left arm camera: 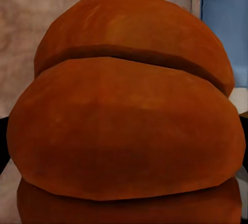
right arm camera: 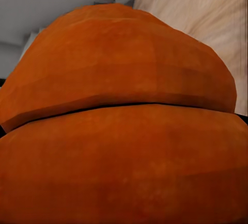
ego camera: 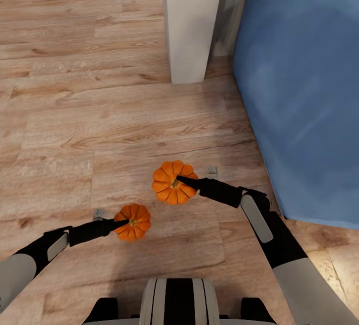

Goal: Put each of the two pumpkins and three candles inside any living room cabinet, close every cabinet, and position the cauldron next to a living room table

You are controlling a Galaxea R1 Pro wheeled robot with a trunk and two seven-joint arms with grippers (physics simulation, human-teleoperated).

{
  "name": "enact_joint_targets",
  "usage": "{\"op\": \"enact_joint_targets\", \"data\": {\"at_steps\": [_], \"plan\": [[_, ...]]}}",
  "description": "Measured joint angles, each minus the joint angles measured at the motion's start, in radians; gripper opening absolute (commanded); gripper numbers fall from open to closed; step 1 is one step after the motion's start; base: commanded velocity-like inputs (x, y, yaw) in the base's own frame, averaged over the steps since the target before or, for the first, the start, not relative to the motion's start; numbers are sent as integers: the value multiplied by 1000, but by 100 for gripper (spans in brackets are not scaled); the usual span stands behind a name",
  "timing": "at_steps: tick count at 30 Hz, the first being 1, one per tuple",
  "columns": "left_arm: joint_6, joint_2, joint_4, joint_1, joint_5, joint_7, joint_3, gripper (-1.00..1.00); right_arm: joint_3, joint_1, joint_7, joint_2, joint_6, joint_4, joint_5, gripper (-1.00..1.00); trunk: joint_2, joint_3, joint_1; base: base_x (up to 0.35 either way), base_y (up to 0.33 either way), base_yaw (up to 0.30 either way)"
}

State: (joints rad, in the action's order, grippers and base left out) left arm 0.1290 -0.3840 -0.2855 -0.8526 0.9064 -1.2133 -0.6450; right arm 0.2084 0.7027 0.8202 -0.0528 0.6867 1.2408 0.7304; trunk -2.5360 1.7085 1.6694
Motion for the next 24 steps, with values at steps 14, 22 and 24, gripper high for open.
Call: {"op": "enact_joint_targets", "data": {"at_steps": [14,22,24], "plan": [[162,-76,-130,-1,-2,3,263,-100,-23,0,-1,-3,-1,-7,2,-100,0,0,0,-66,0,0],[169,-75,-257,2,-3,0,393,-100,-20,0,-3,5,-2,-10,5,-100,0,-8,-1,-2,0,0],[187,-77,-277,1,-7,0,396,-100,-20,0,-4,5,-2,-10,4,-100,1,-15,-2,0,0,0]]}}
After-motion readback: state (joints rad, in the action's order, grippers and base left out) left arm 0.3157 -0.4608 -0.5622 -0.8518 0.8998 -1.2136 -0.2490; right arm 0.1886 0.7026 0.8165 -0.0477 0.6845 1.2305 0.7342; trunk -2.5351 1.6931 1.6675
